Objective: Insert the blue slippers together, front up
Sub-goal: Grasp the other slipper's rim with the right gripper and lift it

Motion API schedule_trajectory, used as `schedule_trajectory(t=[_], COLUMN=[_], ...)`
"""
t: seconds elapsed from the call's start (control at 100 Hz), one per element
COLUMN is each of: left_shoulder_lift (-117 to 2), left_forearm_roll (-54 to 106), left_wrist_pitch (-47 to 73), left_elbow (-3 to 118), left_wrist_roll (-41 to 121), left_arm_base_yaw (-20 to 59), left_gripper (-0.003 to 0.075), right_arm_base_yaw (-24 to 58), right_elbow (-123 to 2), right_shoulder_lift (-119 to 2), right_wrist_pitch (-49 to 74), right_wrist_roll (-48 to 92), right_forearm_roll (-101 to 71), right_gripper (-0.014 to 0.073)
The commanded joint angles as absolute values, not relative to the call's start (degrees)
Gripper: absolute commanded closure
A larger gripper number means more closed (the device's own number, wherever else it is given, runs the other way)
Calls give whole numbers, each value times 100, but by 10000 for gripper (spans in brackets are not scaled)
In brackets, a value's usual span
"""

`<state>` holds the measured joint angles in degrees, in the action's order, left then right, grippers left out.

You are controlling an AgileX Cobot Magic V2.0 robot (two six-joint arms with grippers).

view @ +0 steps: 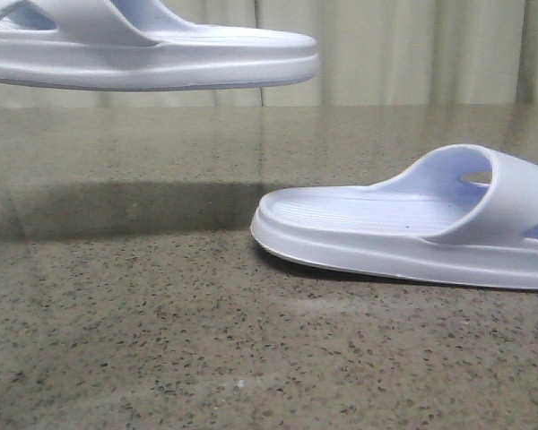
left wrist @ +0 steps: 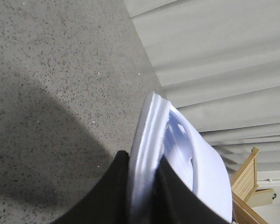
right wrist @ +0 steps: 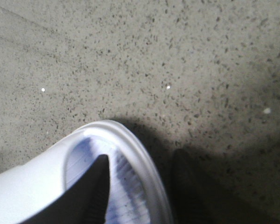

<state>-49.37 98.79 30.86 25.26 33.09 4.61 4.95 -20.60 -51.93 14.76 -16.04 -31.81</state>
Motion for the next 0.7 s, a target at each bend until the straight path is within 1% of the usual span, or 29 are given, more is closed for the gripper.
schedule_trajectory(t=[0.0,0.05,0.18,0.25,0.3,0.43,0.69], left_shoulder_lift=[-4910,-4910,-4910,-4910,-4910,-4910,-4910], left_forearm_roll=[10109,10109,10109,10109,10109,10109,10109], left_wrist_pitch=[3341,3341,3341,3341,3341,3341,3341], left_elbow=[2687,2687,2687,2687,2687,2687,2687], left_wrist_roll=[3264,3264,3264,3264,3264,3264,3264], left_arm_base_yaw=[488,488,488,488,488,488,488], left_gripper=[695,695,695,695,695,695,695], right_arm_base_yaw=[473,473,473,473,473,473,473], right_elbow=[-2138,-2138,-2138,-2138,-2138,-2138,-2138], right_shoulder_lift=[-5237,-5237,-5237,-5237,-5237,-5237,-5204], right_wrist_pitch=[1579,1579,1579,1579,1560,1400,623], right_wrist_roll=[-1621,-1621,-1611,-1611,-1600,-1600,-1600], right_forearm_roll=[-3190,-3190,-3190,-3190,-3190,-3190,-3244], right_gripper=[418,445,473,509,551,703,701])
